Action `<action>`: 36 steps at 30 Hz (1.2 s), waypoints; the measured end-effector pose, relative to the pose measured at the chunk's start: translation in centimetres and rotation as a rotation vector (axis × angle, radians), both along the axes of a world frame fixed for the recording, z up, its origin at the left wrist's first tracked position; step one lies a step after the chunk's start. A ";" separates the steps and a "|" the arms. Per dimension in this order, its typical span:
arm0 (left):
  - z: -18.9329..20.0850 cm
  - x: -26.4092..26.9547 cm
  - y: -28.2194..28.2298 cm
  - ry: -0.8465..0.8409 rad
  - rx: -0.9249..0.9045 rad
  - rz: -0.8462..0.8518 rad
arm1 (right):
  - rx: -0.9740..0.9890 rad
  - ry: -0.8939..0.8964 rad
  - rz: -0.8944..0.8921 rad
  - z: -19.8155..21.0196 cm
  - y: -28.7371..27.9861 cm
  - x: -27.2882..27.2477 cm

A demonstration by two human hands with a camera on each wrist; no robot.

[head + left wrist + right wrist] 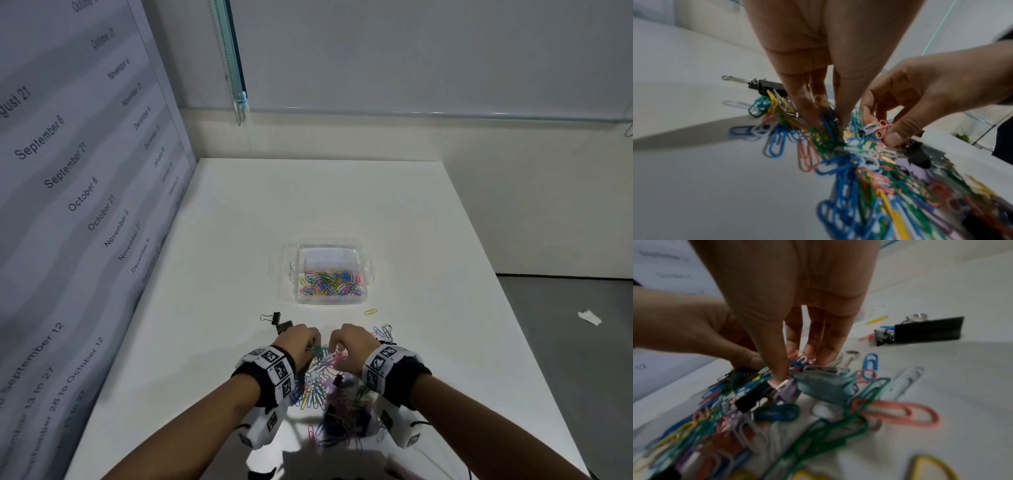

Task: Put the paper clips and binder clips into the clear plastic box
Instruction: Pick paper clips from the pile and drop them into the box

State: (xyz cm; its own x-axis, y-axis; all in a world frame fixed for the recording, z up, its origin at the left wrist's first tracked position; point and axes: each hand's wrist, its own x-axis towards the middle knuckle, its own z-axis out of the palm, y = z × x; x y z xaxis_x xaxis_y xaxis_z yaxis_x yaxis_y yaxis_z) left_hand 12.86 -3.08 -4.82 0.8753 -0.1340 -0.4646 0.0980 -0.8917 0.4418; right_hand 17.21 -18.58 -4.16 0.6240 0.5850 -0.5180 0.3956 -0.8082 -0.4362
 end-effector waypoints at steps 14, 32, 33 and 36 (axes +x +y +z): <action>1.3 0.5 1.1 0.264 -0.938 0.804 | 0.137 -0.001 -0.353 0.2 -2.3 1.4; 5.3 7.0 1.4 0.131 -1.180 1.024 | -0.008 0.019 -0.211 0.7 -1.4 1.4; 5.2 7.3 1.4 0.122 -1.164 1.028 | -0.003 0.016 -0.216 0.8 -1.4 1.4; 4.5 7.5 1.4 0.119 -1.084 1.026 | 0.025 0.022 -0.257 1.4 -1.6 1.8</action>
State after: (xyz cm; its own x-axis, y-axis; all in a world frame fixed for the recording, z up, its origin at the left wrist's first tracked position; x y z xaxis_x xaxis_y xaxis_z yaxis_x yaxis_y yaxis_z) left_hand 20.39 -1.68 -0.36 0.7649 0.1815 -0.6180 0.5438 0.3323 0.7706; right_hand 18.99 -20.16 -2.77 0.7421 0.4218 -0.5208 0.1690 -0.8698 -0.4636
